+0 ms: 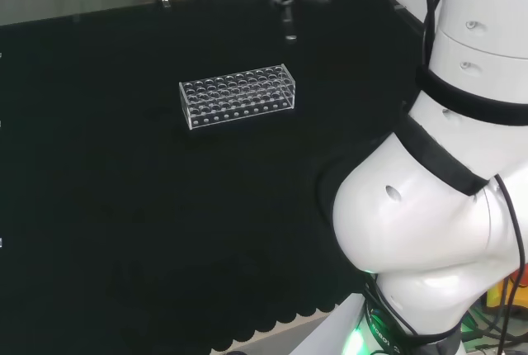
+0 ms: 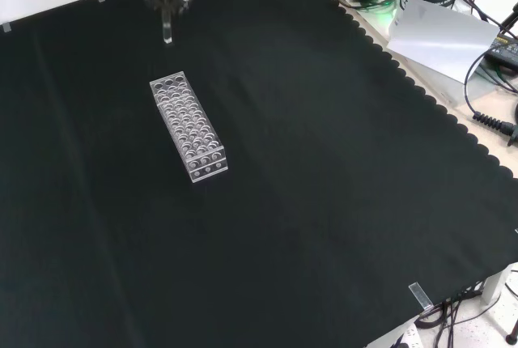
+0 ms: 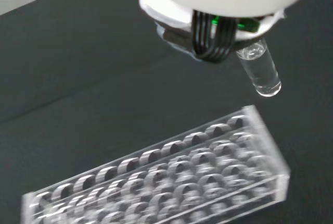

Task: Shake the test tube.

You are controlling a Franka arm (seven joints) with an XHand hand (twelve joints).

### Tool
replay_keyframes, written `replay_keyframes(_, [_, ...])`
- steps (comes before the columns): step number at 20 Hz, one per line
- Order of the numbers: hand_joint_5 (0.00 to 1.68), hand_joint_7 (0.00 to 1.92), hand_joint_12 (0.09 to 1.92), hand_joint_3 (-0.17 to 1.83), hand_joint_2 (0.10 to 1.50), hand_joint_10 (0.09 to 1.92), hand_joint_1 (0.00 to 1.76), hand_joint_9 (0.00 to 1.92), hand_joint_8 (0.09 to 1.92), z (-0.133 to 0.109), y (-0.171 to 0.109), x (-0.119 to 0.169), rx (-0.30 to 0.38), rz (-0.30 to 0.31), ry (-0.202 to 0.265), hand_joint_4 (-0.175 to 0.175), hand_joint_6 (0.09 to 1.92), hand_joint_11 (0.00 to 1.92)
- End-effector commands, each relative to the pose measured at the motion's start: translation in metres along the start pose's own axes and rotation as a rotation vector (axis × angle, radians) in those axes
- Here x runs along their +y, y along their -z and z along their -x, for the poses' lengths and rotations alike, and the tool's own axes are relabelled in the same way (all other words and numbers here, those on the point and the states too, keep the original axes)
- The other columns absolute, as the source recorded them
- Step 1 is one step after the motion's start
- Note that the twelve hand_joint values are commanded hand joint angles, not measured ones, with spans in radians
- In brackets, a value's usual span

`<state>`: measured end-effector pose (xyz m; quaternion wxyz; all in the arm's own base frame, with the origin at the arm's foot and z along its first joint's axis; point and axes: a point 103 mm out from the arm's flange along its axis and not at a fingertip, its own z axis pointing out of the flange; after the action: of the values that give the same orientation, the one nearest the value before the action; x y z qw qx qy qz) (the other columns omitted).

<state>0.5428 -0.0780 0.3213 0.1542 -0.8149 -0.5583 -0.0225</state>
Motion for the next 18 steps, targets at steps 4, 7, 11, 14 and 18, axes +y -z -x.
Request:
replay_keyframes(4, [1.30, 1.39, 1.01, 0.56, 0.68, 0.59, 1.43, 1.29, 0.69, 0.134, 0.039, -0.015, -0.049, 0.045, -0.212, -0.175, 0.34, 1.10])
replay_keyframes(7, [1.30, 1.39, 1.01, 0.56, 0.68, 0.59, 1.43, 1.29, 0.69, 0.162, 0.053, -0.016, -0.047, 0.064, -0.267, -0.175, 0.34, 1.10])
replay_keyframes(11, [1.30, 1.39, 1.01, 0.56, 0.68, 0.59, 1.43, 1.29, 0.69, 0.167, 0.061, -0.016, -0.059, 0.087, -0.296, -0.175, 0.34, 1.10])
replay_keyframes(14, [1.30, 1.39, 1.01, 0.56, 0.68, 0.59, 1.43, 1.29, 0.69, 0.153, 0.054, -0.015, -0.049, 0.086, -0.270, -0.175, 0.34, 1.10])
replay_keyframes(18, [1.30, 1.39, 1.01, 0.56, 0.68, 0.59, 1.43, 1.29, 0.69, 0.118, 0.034, -0.011, -0.002, 0.057, -0.205, -0.175, 0.34, 1.10])
